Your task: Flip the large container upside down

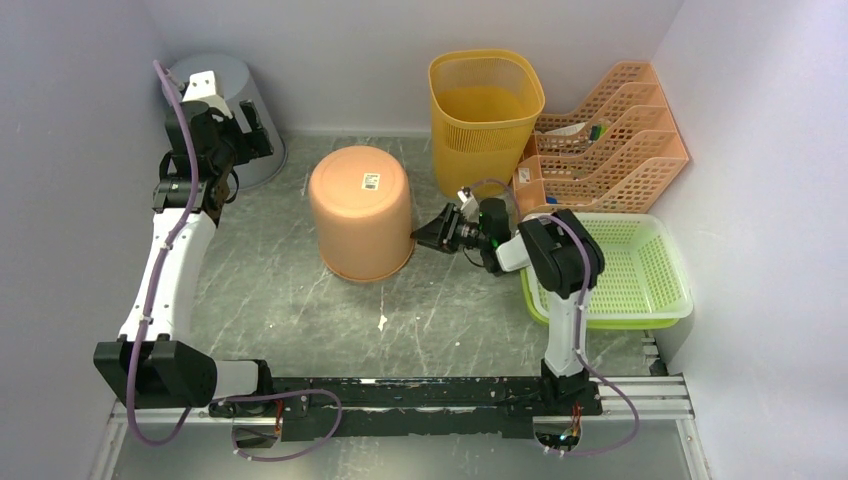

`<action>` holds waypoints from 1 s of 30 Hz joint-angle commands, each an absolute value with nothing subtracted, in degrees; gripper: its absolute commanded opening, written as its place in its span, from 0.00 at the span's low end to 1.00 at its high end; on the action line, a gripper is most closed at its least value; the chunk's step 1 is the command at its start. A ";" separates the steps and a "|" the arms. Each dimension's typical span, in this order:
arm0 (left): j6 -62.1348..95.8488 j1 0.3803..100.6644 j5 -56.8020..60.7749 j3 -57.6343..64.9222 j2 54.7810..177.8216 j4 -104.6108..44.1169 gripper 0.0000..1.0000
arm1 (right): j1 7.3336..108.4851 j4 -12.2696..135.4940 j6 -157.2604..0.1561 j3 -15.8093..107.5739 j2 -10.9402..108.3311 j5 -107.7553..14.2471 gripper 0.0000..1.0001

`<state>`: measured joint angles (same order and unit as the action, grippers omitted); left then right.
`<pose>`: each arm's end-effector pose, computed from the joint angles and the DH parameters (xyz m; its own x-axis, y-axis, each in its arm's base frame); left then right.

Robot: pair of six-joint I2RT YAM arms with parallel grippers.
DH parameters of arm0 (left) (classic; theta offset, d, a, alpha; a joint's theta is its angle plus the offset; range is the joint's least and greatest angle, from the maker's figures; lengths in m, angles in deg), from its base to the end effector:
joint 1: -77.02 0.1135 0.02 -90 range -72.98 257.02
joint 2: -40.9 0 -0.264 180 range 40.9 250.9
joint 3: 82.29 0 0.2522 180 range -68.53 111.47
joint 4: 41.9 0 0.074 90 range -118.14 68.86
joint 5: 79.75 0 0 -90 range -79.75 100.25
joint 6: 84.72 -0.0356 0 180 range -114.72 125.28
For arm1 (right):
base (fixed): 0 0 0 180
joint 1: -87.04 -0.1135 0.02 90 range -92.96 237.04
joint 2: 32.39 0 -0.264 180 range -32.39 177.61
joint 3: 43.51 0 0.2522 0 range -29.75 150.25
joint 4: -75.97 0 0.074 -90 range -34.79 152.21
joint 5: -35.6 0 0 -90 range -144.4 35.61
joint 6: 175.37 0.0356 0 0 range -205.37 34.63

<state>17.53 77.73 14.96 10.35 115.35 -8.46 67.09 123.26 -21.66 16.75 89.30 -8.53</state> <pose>0.2944 0.0066 0.4178 -0.2376 -0.2144 -0.9474 -0.1453 0.9722 -0.1836 0.3439 0.1520 0.0925 -0.9013 0.3370 -0.2723 -0.1891 0.2594 0.9471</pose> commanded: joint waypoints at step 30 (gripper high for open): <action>19.61 78.34 4.83 20.60 117.76 -6.20 0.99 | 38.87 54.99 -51.36 80.43 103.58 -33.70 0.53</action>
